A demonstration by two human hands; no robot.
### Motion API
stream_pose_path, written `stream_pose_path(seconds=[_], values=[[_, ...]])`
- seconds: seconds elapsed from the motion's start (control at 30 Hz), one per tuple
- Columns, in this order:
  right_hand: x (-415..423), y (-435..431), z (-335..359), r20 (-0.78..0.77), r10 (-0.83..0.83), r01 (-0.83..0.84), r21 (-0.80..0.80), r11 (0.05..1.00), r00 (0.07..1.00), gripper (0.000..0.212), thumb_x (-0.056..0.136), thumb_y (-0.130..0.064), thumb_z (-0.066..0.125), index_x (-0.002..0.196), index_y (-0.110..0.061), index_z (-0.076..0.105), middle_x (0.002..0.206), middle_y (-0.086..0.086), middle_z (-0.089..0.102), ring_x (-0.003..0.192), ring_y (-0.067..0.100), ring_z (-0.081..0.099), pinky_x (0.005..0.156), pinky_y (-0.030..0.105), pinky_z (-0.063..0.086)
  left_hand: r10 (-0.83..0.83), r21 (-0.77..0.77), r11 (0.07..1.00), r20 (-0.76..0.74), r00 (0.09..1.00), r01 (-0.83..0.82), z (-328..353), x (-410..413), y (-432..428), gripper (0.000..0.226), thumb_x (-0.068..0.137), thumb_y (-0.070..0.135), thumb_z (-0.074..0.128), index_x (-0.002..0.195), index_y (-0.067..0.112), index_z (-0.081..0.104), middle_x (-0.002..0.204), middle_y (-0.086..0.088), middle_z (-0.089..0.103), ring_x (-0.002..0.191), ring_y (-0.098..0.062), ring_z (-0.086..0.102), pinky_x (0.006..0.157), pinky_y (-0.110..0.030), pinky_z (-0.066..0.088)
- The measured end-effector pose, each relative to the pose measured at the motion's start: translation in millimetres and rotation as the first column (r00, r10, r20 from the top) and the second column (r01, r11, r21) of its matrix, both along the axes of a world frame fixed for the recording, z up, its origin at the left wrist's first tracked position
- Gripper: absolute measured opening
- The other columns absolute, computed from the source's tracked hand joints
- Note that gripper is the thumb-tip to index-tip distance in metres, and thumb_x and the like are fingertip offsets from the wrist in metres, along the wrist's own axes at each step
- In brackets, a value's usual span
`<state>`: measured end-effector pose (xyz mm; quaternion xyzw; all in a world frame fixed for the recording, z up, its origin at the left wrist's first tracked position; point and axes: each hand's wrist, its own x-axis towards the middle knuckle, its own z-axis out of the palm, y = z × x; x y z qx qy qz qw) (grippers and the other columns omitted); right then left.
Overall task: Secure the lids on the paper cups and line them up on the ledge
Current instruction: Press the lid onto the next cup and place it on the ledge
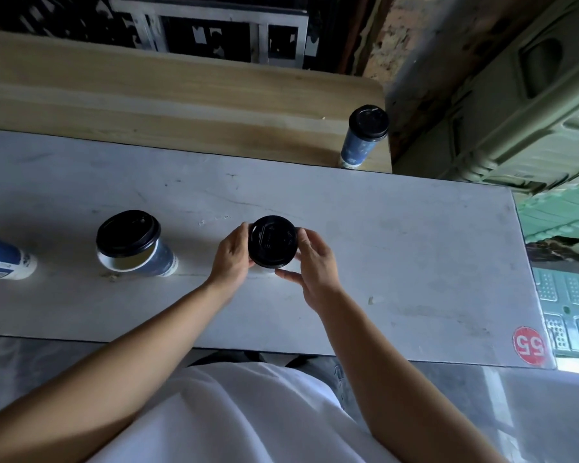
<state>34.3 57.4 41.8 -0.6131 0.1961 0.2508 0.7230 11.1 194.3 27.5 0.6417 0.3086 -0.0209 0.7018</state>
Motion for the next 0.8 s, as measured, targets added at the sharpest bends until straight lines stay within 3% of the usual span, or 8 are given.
stream_pose_path(seconds=[0.1,0.17,0.27,0.33,0.43,0.57,0.7,0.8], values=[[-8,-5,-3,-0.023,-0.043,0.045,0.111,0.993,0.999,0.025,0.1,-0.032,0.054,0.112,-0.018,0.069,0.122,0.005,0.068,0.12,0.02,0.06,0.087,0.039,0.057,0.07,0.027,0.997,-0.03,0.997,-0.069,3,-5,-9,0.033,0.107,0.029,0.033,0.109,0.012,0.061,0.102,0.001,0.064,0.099,-0.01,0.063,0.076,-0.033,0.061],[-12,-3,-4,0.031,-0.053,0.048,0.157,0.986,0.998,0.023,0.102,-0.023,0.05,0.115,-0.017,0.069,0.118,0.004,0.07,0.116,0.014,0.062,0.091,0.031,0.051,0.149,0.035,0.989,-0.083,0.985,-0.147,1,-9,-17,0.029,0.105,0.028,0.034,0.113,0.012,0.057,0.111,-0.004,0.06,0.107,-0.017,0.061,0.076,-0.038,0.061],[-13,-1,-6,0.096,0.0,-0.009,0.095,0.995,0.995,0.027,0.104,-0.028,0.046,0.117,-0.025,0.07,0.117,-0.003,0.071,0.115,0.01,0.062,0.093,0.031,0.049,0.229,0.06,0.973,-0.18,0.957,-0.221,-3,-15,-23,0.033,0.101,0.04,0.037,0.115,0.015,0.055,0.117,-0.01,0.06,0.108,-0.024,0.062,0.078,-0.044,0.061],[-9,-1,-5,0.085,0.049,-0.051,0.032,0.998,0.995,0.027,0.103,-0.035,0.046,0.11,-0.035,0.071,0.116,-0.006,0.071,0.118,0.012,0.061,0.093,0.039,0.05,0.198,0.1,0.979,-0.229,0.953,-0.179,-6,-13,-16,0.051,0.091,0.057,0.038,0.111,0.015,0.058,0.11,-0.009,0.067,0.099,-0.023,0.068,0.073,-0.041,0.061],[0,-4,-3,0.075,0.085,-0.084,-0.016,0.996,0.994,0.026,0.102,-0.033,0.046,0.111,-0.031,0.07,0.115,-0.002,0.071,0.116,0.016,0.062,0.085,0.039,0.054,0.087,0.137,0.989,-0.27,0.959,-0.051,-4,-6,0,0.062,0.081,0.07,0.036,0.103,0.018,0.061,0.101,-0.008,0.071,0.096,-0.022,0.068,0.077,-0.044,0.061],[5,-2,-5,0.069,0.087,-0.084,-0.044,0.995,0.994,0.026,0.103,-0.033,0.046,0.117,-0.027,0.066,0.119,0.0,0.068,0.118,0.018,0.061,0.077,0.039,0.059,-0.008,0.163,0.986,-0.105,0.994,0.025,2,-6,9,0.025,0.103,0.043,0.043,0.097,0.026,0.06,0.101,0.007,0.063,0.098,-0.012,0.062,0.078,-0.041,0.059],[-2,4,-6,0.074,0.074,-0.071,-0.044,0.996,0.995,0.025,0.102,-0.037,0.045,0.116,-0.031,0.065,0.121,-0.001,0.066,0.117,0.017,0.06,0.076,0.047,0.061,-0.09,0.121,0.989,0.034,0.995,0.085,2,-7,17,0.025,0.105,0.029,0.042,0.126,0.023,0.056,0.118,0.015,0.062,0.104,0.005,0.061,0.082,-0.037,0.061],[1,10,0,0.043,0.023,-0.023,-0.019,1.0,0.999,0.027,0.103,-0.033,0.042,0.116,-0.025,0.065,0.121,0.003,0.066,0.116,0.018,0.061,0.078,0.051,0.06,-0.12,0.064,0.991,0.053,0.991,0.116,7,-7,15,0.03,0.108,0.028,0.034,0.131,0.028,0.053,0.122,0.018,0.059,0.112,0.003,0.057,0.075,-0.03,0.062]])
